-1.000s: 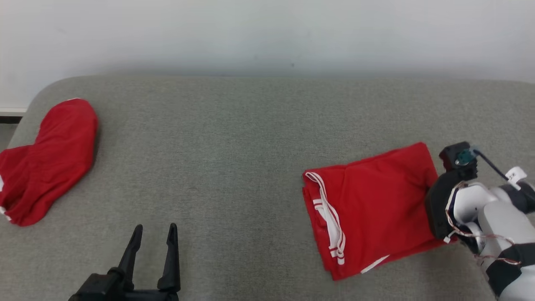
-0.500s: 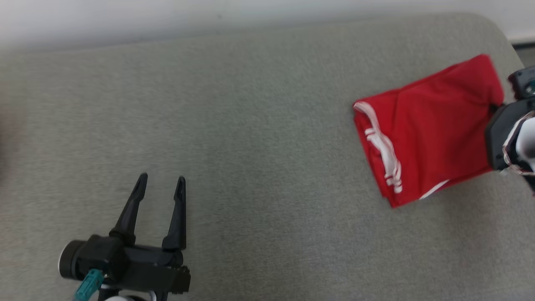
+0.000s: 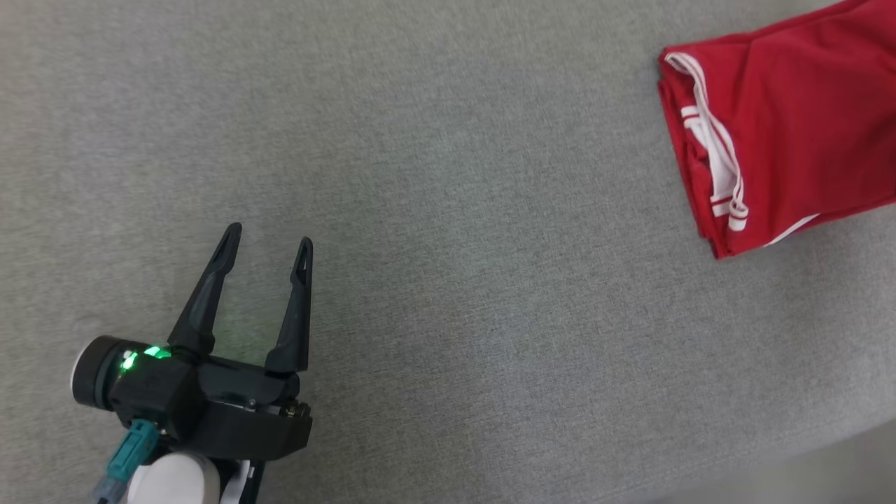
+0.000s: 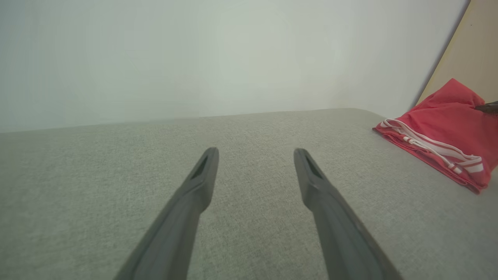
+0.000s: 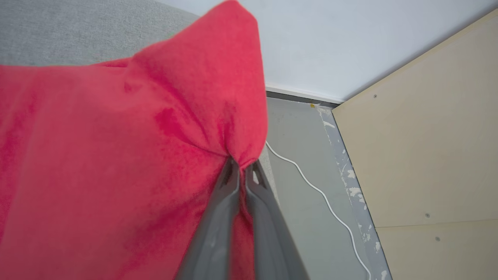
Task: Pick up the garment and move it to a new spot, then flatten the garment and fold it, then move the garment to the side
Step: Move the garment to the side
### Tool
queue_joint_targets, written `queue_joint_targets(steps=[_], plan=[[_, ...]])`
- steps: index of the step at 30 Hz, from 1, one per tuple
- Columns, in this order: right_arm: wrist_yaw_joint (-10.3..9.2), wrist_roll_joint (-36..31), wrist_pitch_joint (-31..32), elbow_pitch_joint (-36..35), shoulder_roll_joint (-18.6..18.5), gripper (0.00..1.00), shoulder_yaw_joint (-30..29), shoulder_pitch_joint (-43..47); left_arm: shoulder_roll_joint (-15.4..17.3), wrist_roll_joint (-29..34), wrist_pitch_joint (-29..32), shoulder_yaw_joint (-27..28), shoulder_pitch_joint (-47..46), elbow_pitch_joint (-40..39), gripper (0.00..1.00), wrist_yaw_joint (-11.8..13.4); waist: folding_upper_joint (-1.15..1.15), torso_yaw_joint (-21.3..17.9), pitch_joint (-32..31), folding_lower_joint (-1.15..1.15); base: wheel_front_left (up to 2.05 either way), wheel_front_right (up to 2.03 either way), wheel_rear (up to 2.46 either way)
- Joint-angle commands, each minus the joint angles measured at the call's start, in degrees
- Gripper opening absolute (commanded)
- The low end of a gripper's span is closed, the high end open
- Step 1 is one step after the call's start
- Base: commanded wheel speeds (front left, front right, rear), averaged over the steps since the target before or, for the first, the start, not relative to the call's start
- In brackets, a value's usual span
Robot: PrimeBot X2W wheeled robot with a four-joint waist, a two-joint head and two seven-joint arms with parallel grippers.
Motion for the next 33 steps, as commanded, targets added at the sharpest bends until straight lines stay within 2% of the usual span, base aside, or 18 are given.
queue_joint_targets(steps=[1,8,10,17,18,19,20,21,22,29,33], plan=[[-0.17,-0.61,-1.44,0.75,0.18,0.0,-0.65,-1.02,0.53,0.54,-0.04,0.04,-1.13,-0.62,1.0,-0.03,-0.01,-1.97,3.04,-0.01,0.0,0.0,0.0],[-0.17,-4.87,-6.67,3.57,-0.49,0.0,-2.41,-2.82,1.63,-0.04,-0.04,-0.08,-1.76,-0.49,1.0,-0.28,-0.01,-1.53,3.94,-0.01,0.0,0.0,0.0],[-0.17,-4.42,-7.55,4.25,0.45,0.0,-1.87,-3.07,1.85,-0.04,-0.04,-0.05,-1.75,-0.45,1.0,-0.32,-0.01,-1.33,3.99,-0.01,0.0,0.0,0.0],[-0.17,-6.48,-10.09,6.09,0.21,0.0,-2.37,-4.14,1.59,0.19,-0.04,-0.18,-1.99,-0.51,1.0,-0.37,-0.01,-0.64,4.07,-0.01,0.0,0.0,0.0],[-0.17,-6.77,-10.48,6.43,0.2,0.05,-2.43,-4.26,1.46,0.2,-0.04,-0.23,-1.97,-0.45,1.0,-0.37,-0.01,-0.49,3.92,-0.01,0.0,0.0,0.0],[-0.17,-7.06,-11.1,6.68,0.32,0.27,-2.42,-4.3,1.34,0.2,-0.04,-0.24,-1.91,-0.39,1.0,-0.37,-0.01,-0.35,3.69,-0.01,0.0,0.0,0.0],[-0.17,-7.52,-11.65,6.82,0.77,0.38,-2.55,-4.15,1.2,0.16,-0.04,-0.18,-1.74,-0.34,1.0,-0.36,-0.01,-0.27,3.41,-0.01,0.0,0.0,0.0],[-0.17,-8.02,-12.08,7.01,1.05,0.8,-2.66,-3.91,1.09,0.09,-0.04,-0.12,-1.55,-0.29,1.0,-0.35,-0.01,-0.17,3.14,-0.01,0.0,0.0,0.0],[-0.17,-8.35,-12.58,7.28,1.06,1.0,-3.2,-3.69,0.95,-0.01,-0.03,-0.11,-1.38,-0.14,1.0,-0.36,-0.01,0.0,2.76,-0.01,0.0,0.0,0.0],[-0.17,-8.59,-17.68,8.73,3.35,1.0,-6.82,-0.35,-0.26,-1.38,-0.04,1.18,0.36,1.33,1.0,-0.36,-0.01,1.92,-1.95,-0.01,0.0,0.0,0.0],[-0.17,-5.83,-23.62,7.78,6.35,1.0,-8.53,3.72,-0.91,-2.05,-0.04,2.83,3.13,2.77,1.0,0.39,-0.01,3.16,-6.75,-0.01,0.0,0.0,0.0]])
